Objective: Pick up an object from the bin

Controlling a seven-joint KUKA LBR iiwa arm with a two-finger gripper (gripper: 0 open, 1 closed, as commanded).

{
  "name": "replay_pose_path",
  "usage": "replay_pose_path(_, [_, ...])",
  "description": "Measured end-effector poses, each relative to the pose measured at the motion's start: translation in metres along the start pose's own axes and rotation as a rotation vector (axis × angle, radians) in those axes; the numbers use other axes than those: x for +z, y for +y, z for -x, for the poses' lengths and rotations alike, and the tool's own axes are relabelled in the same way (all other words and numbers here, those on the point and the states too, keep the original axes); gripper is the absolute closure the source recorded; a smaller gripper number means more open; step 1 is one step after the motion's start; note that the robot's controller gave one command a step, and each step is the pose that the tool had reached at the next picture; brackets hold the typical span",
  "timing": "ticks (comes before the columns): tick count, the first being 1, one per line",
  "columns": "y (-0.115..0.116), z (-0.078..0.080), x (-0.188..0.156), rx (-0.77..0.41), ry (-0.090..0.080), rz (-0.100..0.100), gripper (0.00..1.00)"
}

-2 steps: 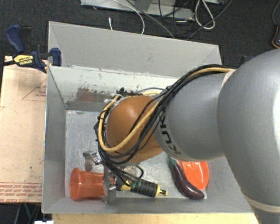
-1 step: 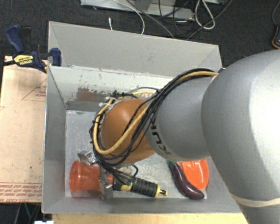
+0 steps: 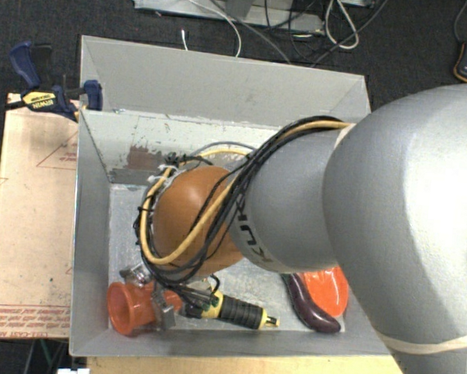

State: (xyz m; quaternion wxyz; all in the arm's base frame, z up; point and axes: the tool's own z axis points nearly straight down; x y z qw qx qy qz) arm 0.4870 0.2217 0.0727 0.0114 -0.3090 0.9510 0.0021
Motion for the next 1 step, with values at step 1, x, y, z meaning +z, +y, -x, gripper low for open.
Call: replay_pose_path(1, [0.0000,0.0000,0.0000,0.000,0.000,0.000,1.00])
